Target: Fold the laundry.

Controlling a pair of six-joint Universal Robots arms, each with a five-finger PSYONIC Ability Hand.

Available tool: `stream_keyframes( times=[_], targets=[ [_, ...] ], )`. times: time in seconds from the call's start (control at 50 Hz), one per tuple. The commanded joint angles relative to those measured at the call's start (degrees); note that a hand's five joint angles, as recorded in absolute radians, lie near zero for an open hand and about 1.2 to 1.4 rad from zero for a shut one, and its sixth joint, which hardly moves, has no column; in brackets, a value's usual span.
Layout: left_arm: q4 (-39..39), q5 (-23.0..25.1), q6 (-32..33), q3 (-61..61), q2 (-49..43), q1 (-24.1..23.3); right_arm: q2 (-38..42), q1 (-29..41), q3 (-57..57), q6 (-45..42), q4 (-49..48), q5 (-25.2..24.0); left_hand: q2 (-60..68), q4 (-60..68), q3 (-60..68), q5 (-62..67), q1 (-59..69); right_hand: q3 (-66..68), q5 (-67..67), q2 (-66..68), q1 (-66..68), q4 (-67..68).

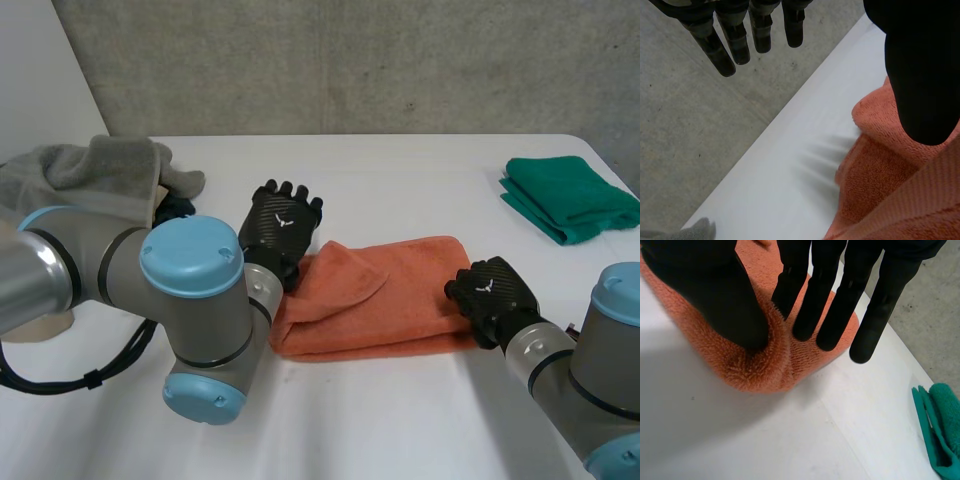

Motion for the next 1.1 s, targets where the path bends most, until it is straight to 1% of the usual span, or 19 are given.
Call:
stream_keyframes(
  times=[0.02,0.12,0.14,0.22,0.3,0.34,0.44,0.5,0.58,0.62,0.66,0.68,0.76,0.78,0.82,0.88,0.96,1.02,1.1],
  targets=[
    [-0.2,1.9,-0.2,0.4,4.1,-2.0,1.8,-0.3,-1.5,0.3,-0.4,0.1,-1.6,-1.3,-1.8,-2.6,-0.7,13.2,14.3,12.9,15.4,13.1],
    [-0.4,5.7,-1.2,0.4,4.7,-4.8,0.4,0.2,-1.0,1.5,-0.4,0.2,-1.6,-1.3,-1.8,-2.6,-0.7,13.2,14.3,12.9,15.4,13.1],
    [-0.6,6.6,-1.7,0.5,4.7,-6.2,0.1,0.4,-0.8,1.9,-0.4,0.2,-1.6,-1.3,-1.8,-2.6,-0.7,13.2,14.3,12.9,15.4,13.1],
    [-1.8,8.1,-3.1,1.1,3.4,-9.2,0.1,0.6,-0.7,2.3,-0.4,0.5,-1.6,-1.3,-1.8,-2.6,-0.7,13.2,14.3,12.9,15.4,13.1],
    [-3.1,7.8,-3.0,3.2,0.3,-10.8,0.2,0.6,-0.6,2.3,-0.4,0.5,-1.6,-1.3,-1.8,-2.6,-0.7,13.2,14.3,12.9,15.4,13.1],
    [-3.4,7.3,-2.7,4.5,-1.7,-10.9,0.1,0.7,-0.6,2.3,-0.3,0.5,-1.6,-1.3,-1.8,-2.6,-0.7,13.2,14.3,12.9,15.4,13.1],
    [-4.1,2.9,0.4,9.2,-7.5,-8.2,-0.1,0.5,-0.6,2.3,0.0,0.5,-1.6,-1.3,-1.8,-2.6,-0.7,13.2,14.3,12.9,15.4,13.1],
    [-4.1,1.4,1.9,11.1,-9.6,-6.8,-0.2,0.5,-0.6,2.3,0.0,0.4,-1.6,-1.3,-1.8,-2.6,-0.7,13.2,14.3,12.9,15.4,13.1],
    [-4.2,-0.1,4.7,14.2,-13.2,-3.7,-0.1,0.2,-0.7,2.3,0.0,0.1,-1.6,-1.3,-1.8,-2.6,-0.7,13.2,14.3,12.9,15.4,13.1],
    [-4.3,-2.6,7.7,15.8,-14.4,-1.3,-0.1,0.2,-0.6,2.2,0.0,0.1,-1.6,-1.3,-1.8,-2.6,-0.7,13.2,14.3,12.9,15.4,13.1],
    [-3.9,-6.5,9.5,16.6,-14.3,0.7,0.0,0.1,-0.7,2.2,0.0,0.1,-1.6,-1.3,-1.8,-2.6,-0.7,13.2,14.3,12.9,15.4,13.1],
    [-3.5,-10.9,10.8,16.9,-13.8,2.4,0.2,0.0,-1.0,2.2,0.1,0.1,-1.6,-1.3,-1.8,-2.6,-0.7,13.2,14.3,12.9,15.4,13.1],
    [-2.9,-18.7,13.7,16.4,-12.0,3.9,0.3,-0.1,-1.4,2.0,0.4,0.1,-1.6,-1.3,-1.8,-2.6,-0.7,13.2,14.3,12.9,15.4,13.1],
    [-2.9,-19.0,14.1,16.0,-11.3,3.7,0.4,-0.1,-1.5,2.0,0.5,0.2,-1.6,-1.3,-1.8,-2.6,-0.7,13.2,14.3,12.9,15.4,13.1],
    [-2.9,-18.6,14.3,14.7,-9.6,3.4,0.5,0.0,-1.6,1.8,0.9,0.4,-1.6,-1.3,-1.8,-2.6,-0.7,13.2,14.3,12.9,15.4,13.1],
    [-2.0,-14.9,13.1,9.9,-4.7,1.7,0.7,0.2,-1.8,1.3,1.6,0.5,-1.6,-1.3,-1.8,-2.6,-0.7,13.2,14.3,12.9,15.4,13.1],
    [-0.2,-10.7,12.1,5.9,-1.3,0.0,0.4,-0.2,-2.0,0.7,2.6,0.6,-1.6,-1.3,-1.8,-2.6,-0.7,13.2,14.3,12.9,15.4,13.1],
    [1.5,-9.9,11.9,3.2,0.6,-0.8,0.0,-1.2,-2.5,-0.1,3.8,1.0,-1.6,-1.3,-1.8,-2.6,-0.7,13.2,14.3,12.9,15.4,13.1],
    [2.8,-10.0,11.4,0.3,3.1,-1.2,-1.7,-4.6,-2.8,-3.4,7.4,1.0,-1.6,-1.3,-1.8,-2.6,-0.7,13.2,14.3,12.9,15.4,13.1]
  ],
)
